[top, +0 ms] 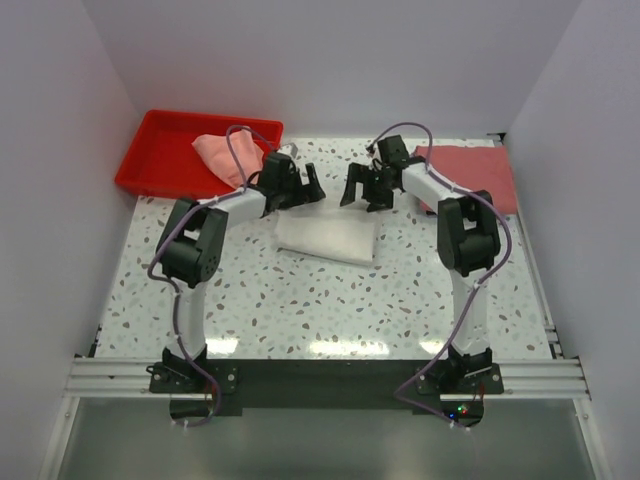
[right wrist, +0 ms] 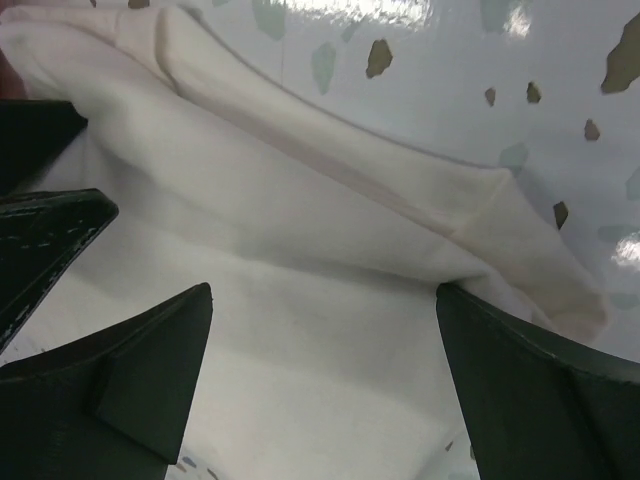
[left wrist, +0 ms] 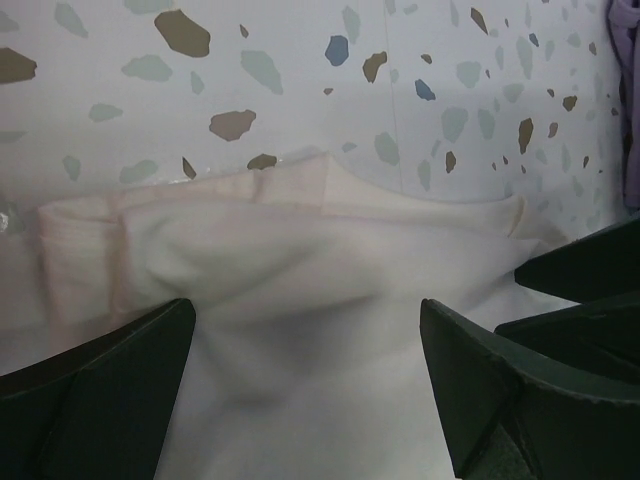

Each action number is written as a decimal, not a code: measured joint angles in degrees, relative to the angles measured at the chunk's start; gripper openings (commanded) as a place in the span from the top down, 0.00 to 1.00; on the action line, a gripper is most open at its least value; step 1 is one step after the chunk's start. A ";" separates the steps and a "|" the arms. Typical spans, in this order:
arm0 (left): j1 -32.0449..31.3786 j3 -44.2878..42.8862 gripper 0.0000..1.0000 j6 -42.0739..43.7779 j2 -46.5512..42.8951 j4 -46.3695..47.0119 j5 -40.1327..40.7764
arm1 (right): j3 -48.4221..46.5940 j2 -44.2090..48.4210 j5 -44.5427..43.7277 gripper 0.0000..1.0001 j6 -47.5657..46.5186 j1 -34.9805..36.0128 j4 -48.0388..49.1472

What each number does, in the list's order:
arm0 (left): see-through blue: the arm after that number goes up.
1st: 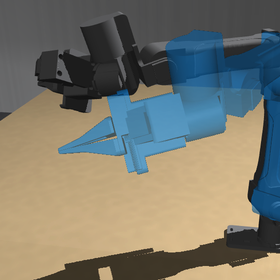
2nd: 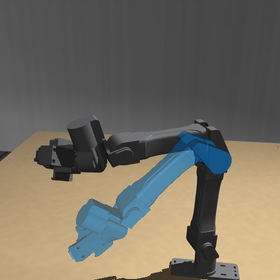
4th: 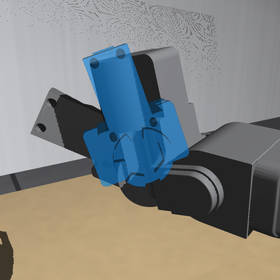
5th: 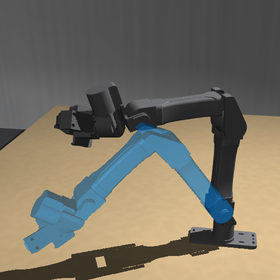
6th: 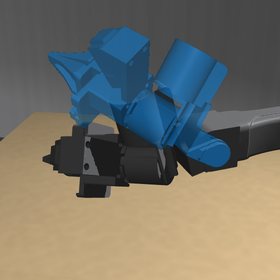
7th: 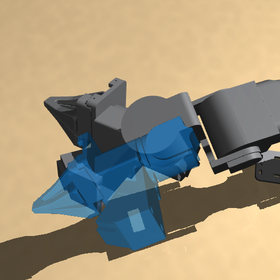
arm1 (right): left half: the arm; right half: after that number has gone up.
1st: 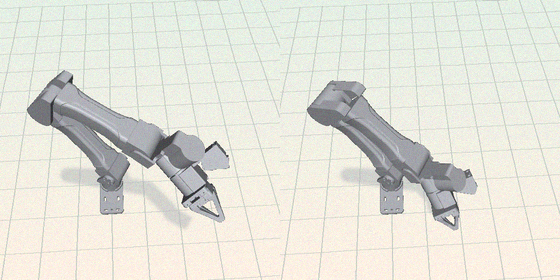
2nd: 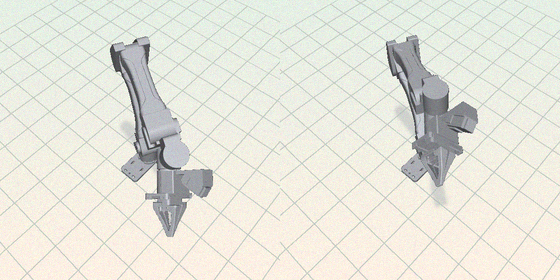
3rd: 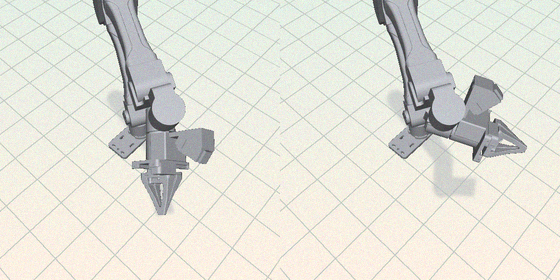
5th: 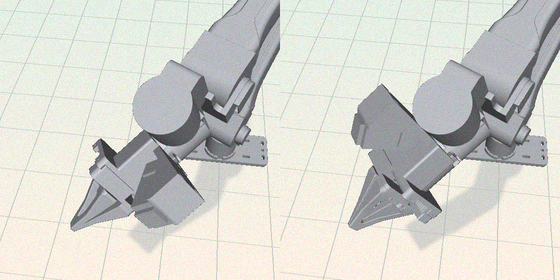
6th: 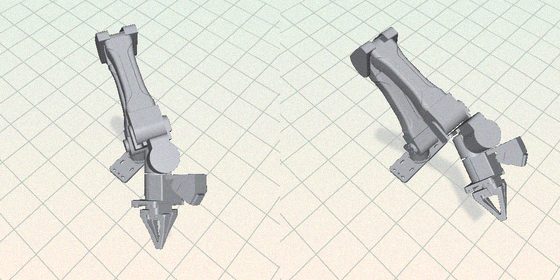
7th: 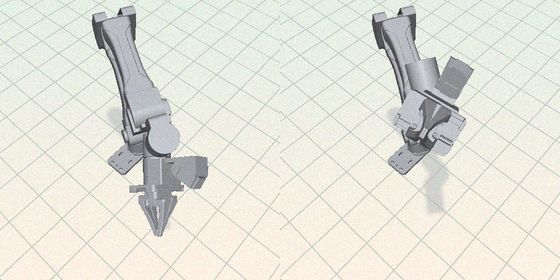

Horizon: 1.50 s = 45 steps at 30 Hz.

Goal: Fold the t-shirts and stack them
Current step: Fold the tshirt

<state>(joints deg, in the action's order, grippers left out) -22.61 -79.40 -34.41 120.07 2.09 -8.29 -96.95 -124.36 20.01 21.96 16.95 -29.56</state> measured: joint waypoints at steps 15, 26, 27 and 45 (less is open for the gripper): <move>0.09 -4.98 0.00 0.66 3.50 0.44 2.62 | -8.87 -5.70 -1.64 0.01 -1.97 -1.51 -3.28; -0.44 0.26 0.00 0.94 -8.35 3.45 -0.90 | -1.20 8.98 2.19 0.01 -1.68 -2.03 -1.51; -0.74 3.02 0.00 0.85 -11.34 4.87 -1.55 | 2.47 12.39 3.34 0.01 -1.16 -2.01 -0.02; -4.83 29.38 0.00 -3.93 -18.75 20.57 -10.56 | 33.62 19.87 13.88 0.01 7.39 2.01 18.67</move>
<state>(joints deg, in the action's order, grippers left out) -27.44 -50.02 -38.35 101.32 22.65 -18.85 -63.33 -104.49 33.89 29.34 18.96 -10.90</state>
